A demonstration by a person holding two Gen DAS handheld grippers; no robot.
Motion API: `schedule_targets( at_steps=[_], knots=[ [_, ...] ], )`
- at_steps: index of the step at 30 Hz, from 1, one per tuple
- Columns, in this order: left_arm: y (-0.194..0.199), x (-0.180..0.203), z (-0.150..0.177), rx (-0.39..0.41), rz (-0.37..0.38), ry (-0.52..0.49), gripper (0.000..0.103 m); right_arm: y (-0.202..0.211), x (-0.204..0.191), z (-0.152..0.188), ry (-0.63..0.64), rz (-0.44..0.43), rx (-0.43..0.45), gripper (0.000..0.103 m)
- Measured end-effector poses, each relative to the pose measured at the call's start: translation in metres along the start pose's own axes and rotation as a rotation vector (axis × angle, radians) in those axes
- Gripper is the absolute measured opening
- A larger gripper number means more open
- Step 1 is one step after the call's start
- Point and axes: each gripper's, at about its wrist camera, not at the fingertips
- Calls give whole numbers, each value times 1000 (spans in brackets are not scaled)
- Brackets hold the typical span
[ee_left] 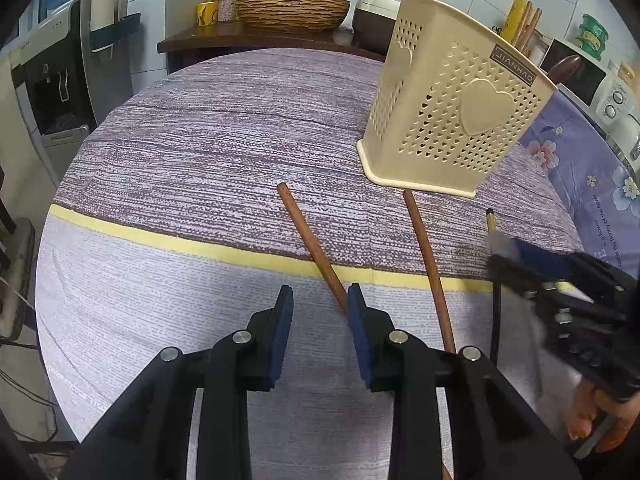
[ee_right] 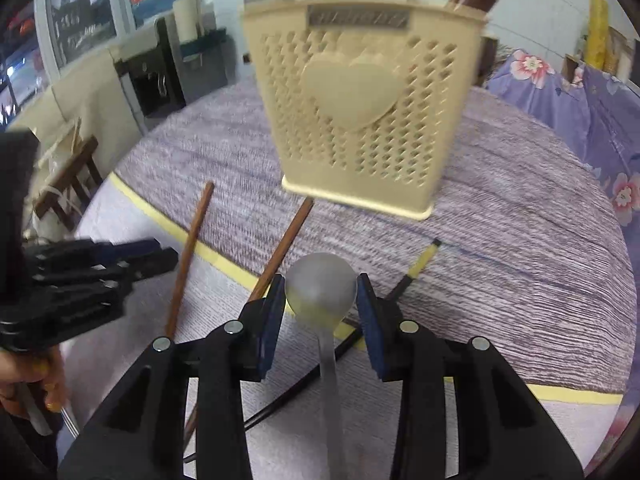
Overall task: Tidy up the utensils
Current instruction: 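Grasp the steel spoon with the right gripper while the left grasps a brown chopstick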
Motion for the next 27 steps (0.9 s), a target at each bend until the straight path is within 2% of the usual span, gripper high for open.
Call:
schedule_targets(
  at_steps=[7, 11, 14, 21, 27],
  knots=[
    [-10, -4, -15, -12, 4, 29, 29, 85, 26, -5, -123, 19, 225, 37],
    [-23, -2, -29, -29, -28, 22, 29, 110, 38, -6, -167, 42, 296, 37],
    [-32, -2, -38, -37, -49, 31, 28, 116, 38, -6, -169, 63, 319, 37],
    [-43, 9, -52, -56, -96, -11, 11, 114, 39, -9, -183, 49, 328, 37],
    [-46, 15, -55, -57, -110, -34, 10, 114, 38, -5, -186, 48, 326, 37]
  ],
)
Point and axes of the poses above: each gripper's, at about its wrist camera, not at the fingertips, and y roughly against the way its jaws point, x to its right, z to its underside, and after that the axes turned 6 degrees about -y, right-handed
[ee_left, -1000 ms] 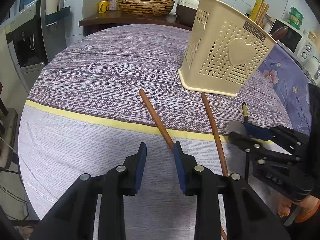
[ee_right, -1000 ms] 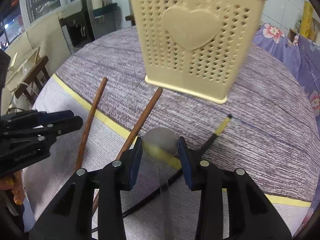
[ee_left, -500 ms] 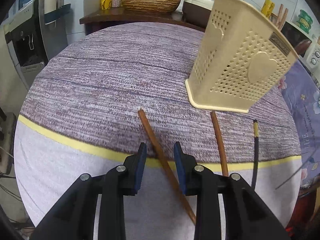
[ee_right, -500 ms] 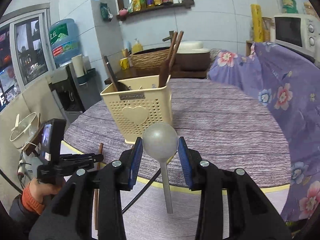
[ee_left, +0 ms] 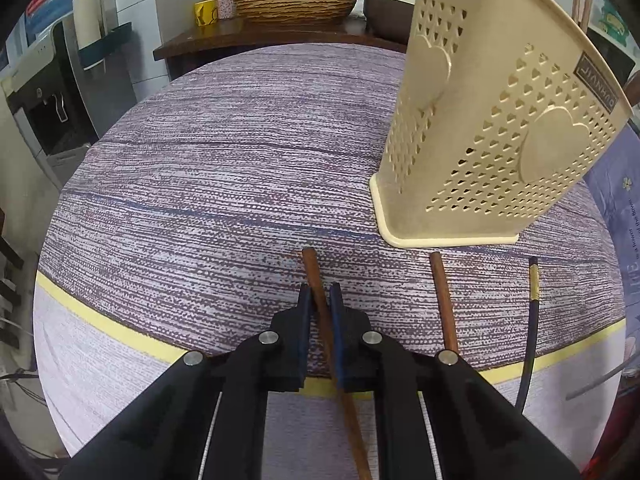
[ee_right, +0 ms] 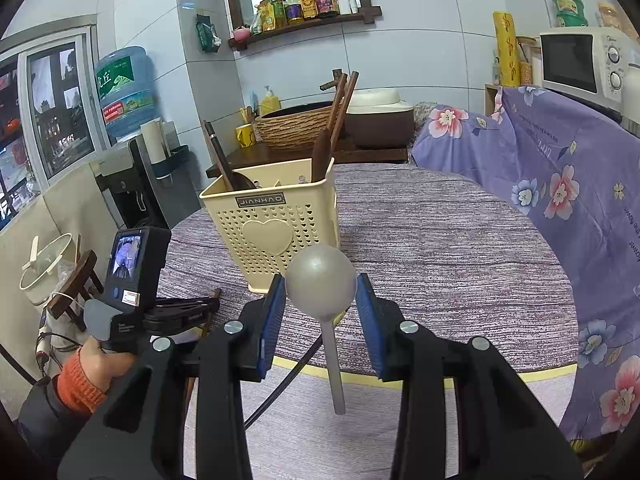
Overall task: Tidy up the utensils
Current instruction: 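Lift the steel spoon and brown chopstick and carry them over the holder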
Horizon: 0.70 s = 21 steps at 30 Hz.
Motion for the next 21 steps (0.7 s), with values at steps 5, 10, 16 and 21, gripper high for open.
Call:
schedule_targets(
  at_steps=[5, 10, 16, 21],
  knots=[
    [2, 3, 2, 11, 6, 3, 9, -1, 1, 2, -4, 1, -2, 37],
    [17, 5, 5, 52, 40, 14, 9, -3, 4, 3, -14, 0, -5, 37],
    [88, 5, -1, 223, 118, 32, 8, -2, 9, 2, -35, -14, -1, 37],
    [166, 1, -8, 403, 148, 15, 8, 1, 13, -1, -54, -33, 0, 37]
  ],
)
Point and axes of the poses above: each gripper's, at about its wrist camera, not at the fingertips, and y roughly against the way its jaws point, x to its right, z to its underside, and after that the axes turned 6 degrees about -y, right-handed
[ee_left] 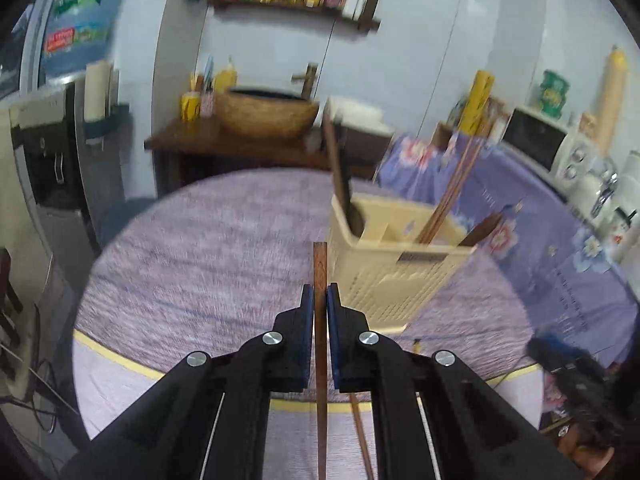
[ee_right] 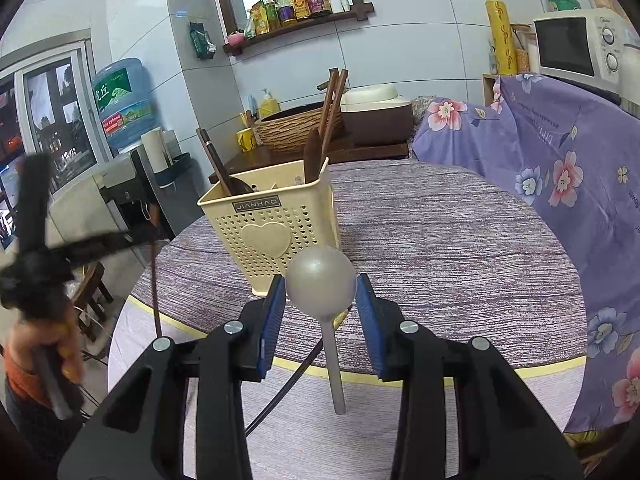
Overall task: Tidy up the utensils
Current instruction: 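Lift the steel spoon and brown chopstick and carry them over the holder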
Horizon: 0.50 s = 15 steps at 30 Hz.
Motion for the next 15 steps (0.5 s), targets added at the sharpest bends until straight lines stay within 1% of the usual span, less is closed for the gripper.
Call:
schedule_targets(
  at_steps=[2, 4, 9, 15],
  knots=[
    [17, 3, -11, 48, 1, -15, 8, 2, 0, -2, -5, -8, 2, 37],
    [25, 7, -17, 76, 1, -31, 8, 3, -1, -3, -9, -17, 3, 37],
    [19, 7, -21, 84, -13, -32, 8, 2, -4, -6, -3, -24, 2, 37],
    [18, 3, -22, 87, 1, -33, 8, 2, -5, -7, -1, -28, -5, 37]
  ],
)
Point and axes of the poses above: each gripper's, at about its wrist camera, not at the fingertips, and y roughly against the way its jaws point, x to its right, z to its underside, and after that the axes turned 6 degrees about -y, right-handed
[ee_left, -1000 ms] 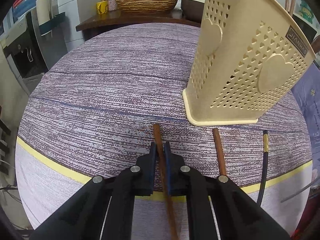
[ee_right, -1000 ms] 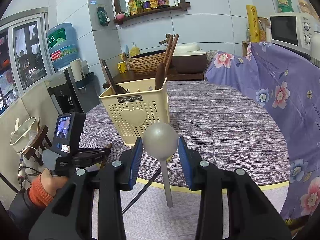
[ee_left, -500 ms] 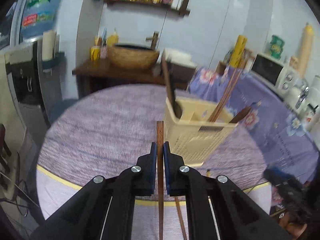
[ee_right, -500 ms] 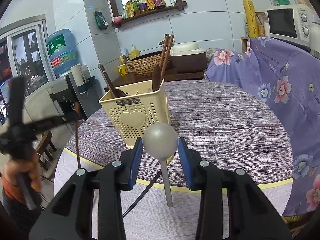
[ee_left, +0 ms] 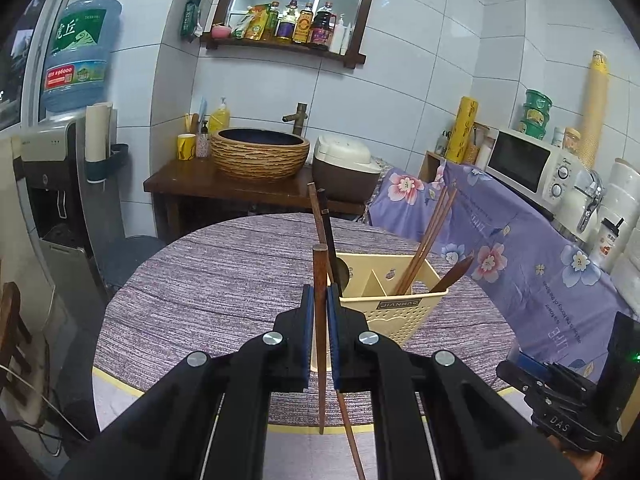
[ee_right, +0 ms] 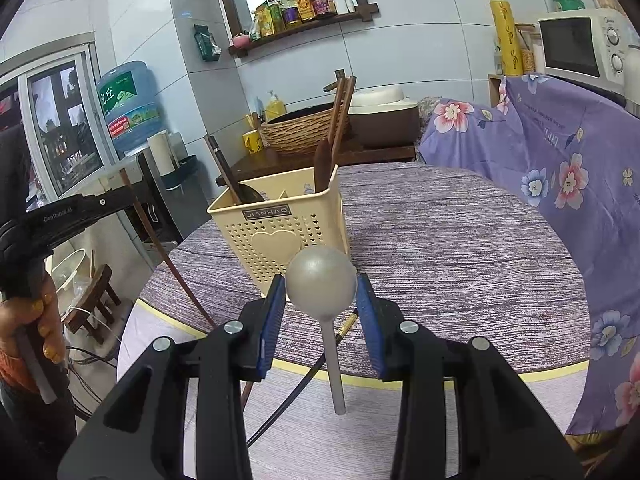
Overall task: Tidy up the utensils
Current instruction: 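Lift the steel spoon and brown chopstick and carry them over the holder, then lower both into the holder and open both grippers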
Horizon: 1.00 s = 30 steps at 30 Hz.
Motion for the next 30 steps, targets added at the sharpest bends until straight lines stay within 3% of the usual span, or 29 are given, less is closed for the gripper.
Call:
schedule_targets(
  at_steps=[8, 12, 16, 20, 24, 30],
  knots=[
    [22, -5, -27, 48, 53, -7, 8, 3, -10, -27, 6, -83, 18, 37],
    [45, 0, -66, 123, 79, -25, 8, 12, -34, -67, 47, -147, 79, 37],
    [56, 14, -113, 216, 62, -44, 8, 14, -63, -113, 89, -158, 173, 37],
    [45, 25, -137, 245, 41, -46, 8, 3, -87, -149, 129, -129, 250, 37],
    [17, 26, -134, 227, 15, -27, 8, -27, -92, -157, 137, -99, 238, 37],
    [-25, 23, -100, 168, -19, -21, 8, -77, -85, -131, 158, -24, 187, 37]
  ],
)
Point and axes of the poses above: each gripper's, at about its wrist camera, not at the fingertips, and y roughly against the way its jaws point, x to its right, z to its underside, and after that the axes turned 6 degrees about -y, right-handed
